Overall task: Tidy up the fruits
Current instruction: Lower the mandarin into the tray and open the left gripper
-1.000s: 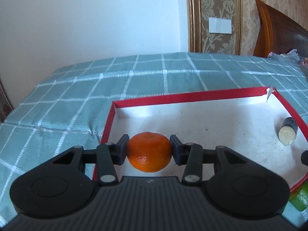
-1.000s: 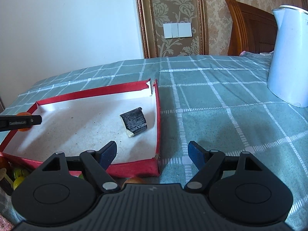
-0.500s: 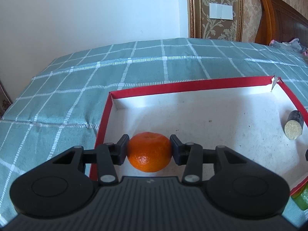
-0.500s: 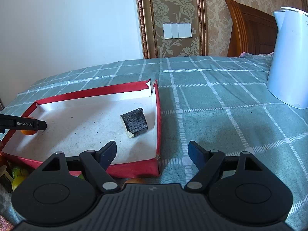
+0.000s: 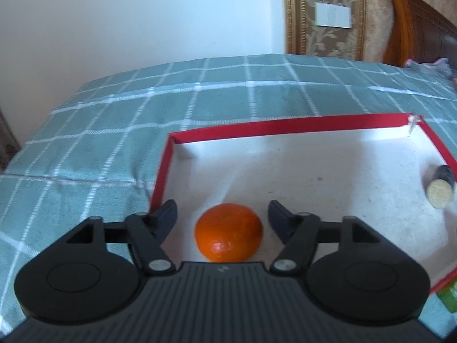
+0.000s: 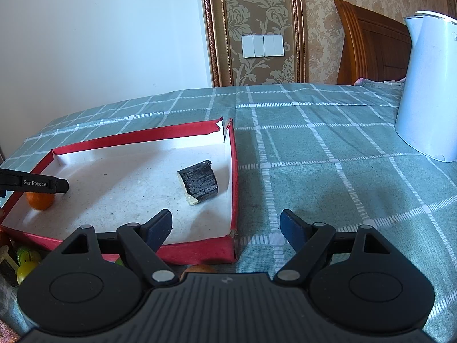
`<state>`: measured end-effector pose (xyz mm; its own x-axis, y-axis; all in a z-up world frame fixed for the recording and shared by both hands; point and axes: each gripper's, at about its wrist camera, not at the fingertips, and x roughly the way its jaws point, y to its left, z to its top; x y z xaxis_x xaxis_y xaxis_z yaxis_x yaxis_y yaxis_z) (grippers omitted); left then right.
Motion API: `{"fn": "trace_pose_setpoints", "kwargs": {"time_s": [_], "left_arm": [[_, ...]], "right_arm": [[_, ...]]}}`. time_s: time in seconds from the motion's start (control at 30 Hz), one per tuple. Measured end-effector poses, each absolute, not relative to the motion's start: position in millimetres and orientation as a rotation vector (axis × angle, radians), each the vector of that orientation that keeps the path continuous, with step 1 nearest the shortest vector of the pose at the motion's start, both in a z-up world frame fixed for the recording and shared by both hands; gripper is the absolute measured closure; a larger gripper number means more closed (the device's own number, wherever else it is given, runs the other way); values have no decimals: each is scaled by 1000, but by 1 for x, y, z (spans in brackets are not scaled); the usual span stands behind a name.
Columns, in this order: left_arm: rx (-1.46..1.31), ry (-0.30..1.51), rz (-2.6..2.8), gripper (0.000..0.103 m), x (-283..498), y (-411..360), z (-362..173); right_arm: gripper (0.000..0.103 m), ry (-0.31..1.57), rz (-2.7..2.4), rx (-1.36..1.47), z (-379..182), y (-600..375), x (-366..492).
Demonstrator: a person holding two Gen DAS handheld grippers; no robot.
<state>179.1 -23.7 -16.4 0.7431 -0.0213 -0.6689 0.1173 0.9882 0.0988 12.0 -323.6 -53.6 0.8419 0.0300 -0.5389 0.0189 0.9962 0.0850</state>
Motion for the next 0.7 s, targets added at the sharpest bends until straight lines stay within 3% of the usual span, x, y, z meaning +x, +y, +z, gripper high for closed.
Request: {"fn": "trace_pose_setpoints", "kwargs": {"time_s": [0.13, 0.4, 0.7], "left_arm": [[158, 720, -74, 21, 175, -26, -16], [150, 637, -63, 20, 153, -19, 2], [132, 560, -91, 8, 102, -11, 19]], "right_arm": [[19, 570, 4, 87, -53, -323, 12], [16, 569, -8, 83, -54, -324, 13], [15, 559, -12, 68, -53, -322, 11]]}}
